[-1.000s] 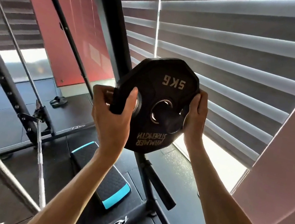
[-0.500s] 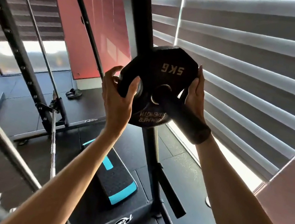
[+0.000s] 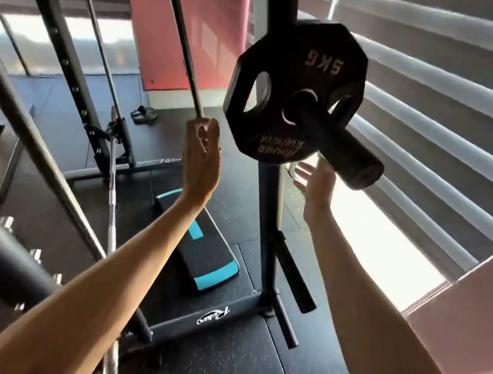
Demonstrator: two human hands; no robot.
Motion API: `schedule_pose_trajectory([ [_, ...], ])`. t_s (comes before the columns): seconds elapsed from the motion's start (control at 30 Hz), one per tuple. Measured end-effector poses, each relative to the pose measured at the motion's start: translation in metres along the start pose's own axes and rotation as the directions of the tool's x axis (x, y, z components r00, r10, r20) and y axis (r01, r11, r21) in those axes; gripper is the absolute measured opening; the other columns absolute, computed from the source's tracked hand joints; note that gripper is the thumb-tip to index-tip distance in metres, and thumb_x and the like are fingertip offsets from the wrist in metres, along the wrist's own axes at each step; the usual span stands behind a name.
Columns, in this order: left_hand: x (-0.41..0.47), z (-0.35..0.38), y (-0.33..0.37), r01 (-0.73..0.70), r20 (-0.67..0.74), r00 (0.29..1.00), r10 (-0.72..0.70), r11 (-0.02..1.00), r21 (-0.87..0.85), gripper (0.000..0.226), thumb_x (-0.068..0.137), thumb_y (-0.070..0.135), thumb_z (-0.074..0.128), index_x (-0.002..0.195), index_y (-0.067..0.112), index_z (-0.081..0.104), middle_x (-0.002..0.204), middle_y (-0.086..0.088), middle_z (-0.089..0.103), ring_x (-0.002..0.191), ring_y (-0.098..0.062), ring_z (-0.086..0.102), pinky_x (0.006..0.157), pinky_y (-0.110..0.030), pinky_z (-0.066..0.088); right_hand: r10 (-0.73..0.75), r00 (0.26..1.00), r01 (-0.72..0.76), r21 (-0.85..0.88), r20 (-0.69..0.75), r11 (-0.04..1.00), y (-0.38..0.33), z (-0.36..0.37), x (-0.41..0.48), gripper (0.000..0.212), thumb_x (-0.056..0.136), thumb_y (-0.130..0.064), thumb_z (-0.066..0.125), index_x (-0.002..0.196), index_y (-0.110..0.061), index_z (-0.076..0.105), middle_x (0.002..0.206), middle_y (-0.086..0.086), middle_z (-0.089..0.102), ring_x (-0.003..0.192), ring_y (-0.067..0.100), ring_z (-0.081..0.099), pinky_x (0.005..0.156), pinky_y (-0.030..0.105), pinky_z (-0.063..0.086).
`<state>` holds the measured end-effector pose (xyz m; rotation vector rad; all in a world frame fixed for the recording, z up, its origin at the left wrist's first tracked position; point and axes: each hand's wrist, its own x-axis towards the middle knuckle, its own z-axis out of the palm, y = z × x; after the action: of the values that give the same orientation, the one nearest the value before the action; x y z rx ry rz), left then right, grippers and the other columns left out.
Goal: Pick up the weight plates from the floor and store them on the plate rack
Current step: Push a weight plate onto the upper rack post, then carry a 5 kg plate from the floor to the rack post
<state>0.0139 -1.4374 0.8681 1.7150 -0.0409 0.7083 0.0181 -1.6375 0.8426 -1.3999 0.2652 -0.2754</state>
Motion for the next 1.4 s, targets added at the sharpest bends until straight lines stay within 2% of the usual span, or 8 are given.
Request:
schedule_pose_trajectory([
  [0.17,-0.058,-0.056,-0.097,0.276,0.085,0.948,-0.307,0.925,0.262,0.013,0.095,0.029,0.055,0.094,0.016,0.056,0.084,-0.005,0.069,0.071,-0.027,0.069,0.073,-0.045,0.059,0.281,0.959,-0.279,-0.097,0.015,0.955,0.094,0.034,-0.051,0.055,0.104,-0.051,0.029,0.128,-0.007,0.053,0.109,0.017,0.07,0.09,0.027,0.069,0.083,0.043,0.056],
  [0.4,-0.138,-0.201,-0.182,0.579,-0.012,0.751,-0.66,0.65,0.492,0.014,0.093,0.018,0.056,0.083,0.011,0.061,0.073,-0.013,0.069,0.053,-0.023,0.063,0.05,-0.024,0.046,0.523,0.811,-0.376,-0.451,0.264,0.81,0.205,0.118,-0.144,0.038,0.104,-0.04,0.04,0.111,-0.007,0.058,0.08,0.01,0.07,0.072,0.026,0.068,0.071,0.042,0.058],
  [0.53,-0.182,-0.304,-0.207,0.68,-0.085,0.623,-0.778,0.484,0.551,0.013,0.092,0.021,0.057,0.082,0.015,0.062,0.077,-0.011,0.073,0.064,-0.029,0.07,0.062,-0.031,0.058,0.583,0.708,-0.219,-0.662,0.397,0.717,0.248,0.193,-0.216,0.025,0.102,-0.034,0.047,0.084,-0.019,0.056,0.078,0.011,0.069,0.064,0.023,0.064,0.064,0.036,0.054],
  [0.7,-0.234,-0.436,-0.226,0.79,-0.154,0.504,-0.85,0.383,0.478,0.011,0.095,0.019,0.054,0.09,0.01,0.058,0.076,-0.013,0.069,0.055,-0.024,0.066,0.06,-0.035,0.056,0.631,0.534,0.078,-0.776,0.563,0.626,0.281,0.292,-0.329,0.018,0.101,-0.027,0.047,0.086,-0.019,0.054,0.076,0.009,0.064,0.06,0.019,0.06,0.049,0.026,0.044],
  [0.8,-0.263,-0.512,-0.232,0.835,-0.199,0.456,-0.868,0.339,0.433,0.013,0.096,0.02,0.051,0.091,0.009,0.055,0.074,-0.014,0.068,0.052,-0.025,0.063,0.051,-0.034,0.054,0.645,0.434,0.292,-0.775,0.629,0.56,0.305,0.348,-0.393,0.019,0.098,-0.027,0.049,0.084,-0.018,0.057,0.075,0.01,0.068,0.064,0.023,0.062,0.05,0.028,0.045],
  [1.0,-0.318,-0.64,-0.241,0.875,-0.319,0.37,-0.873,0.212,0.435,0.015,0.093,0.025,0.049,0.086,0.014,0.057,0.091,-0.018,0.073,0.087,-0.034,0.071,0.074,-0.041,0.057,0.68,0.274,0.546,-0.692,0.68,0.471,0.355,0.438,-0.489,0.011,0.094,-0.031,0.053,0.086,-0.025,0.056,0.094,0.015,0.073,0.082,0.029,0.068,0.052,0.024,0.041],
  [1.1,-0.334,-0.687,-0.249,0.897,-0.36,0.335,-0.871,0.177,0.406,0.018,0.094,0.026,0.05,0.078,0.019,0.052,0.093,-0.017,0.072,0.09,-0.034,0.069,0.077,-0.041,0.057,0.701,0.167,0.622,-0.626,0.693,0.471,0.365,0.473,-0.527,0.011,0.098,-0.026,0.052,0.089,-0.02,0.055,0.085,0.014,0.07,0.065,0.022,0.062,0.046,0.021,0.042],
  [1.4,-0.338,-0.794,-0.306,0.932,-0.386,0.231,-0.893,0.089,0.351,0.013,0.097,0.024,0.05,0.087,0.017,0.054,0.098,-0.013,0.069,0.098,-0.031,0.064,0.082,-0.037,0.05,0.77,0.04,0.746,-0.532,0.636,0.4,0.419,0.581,-0.578,0.019,0.097,-0.027,0.052,0.105,-0.013,0.062,0.101,0.011,0.071,0.101,0.029,0.066,0.087,0.034,0.049],
])
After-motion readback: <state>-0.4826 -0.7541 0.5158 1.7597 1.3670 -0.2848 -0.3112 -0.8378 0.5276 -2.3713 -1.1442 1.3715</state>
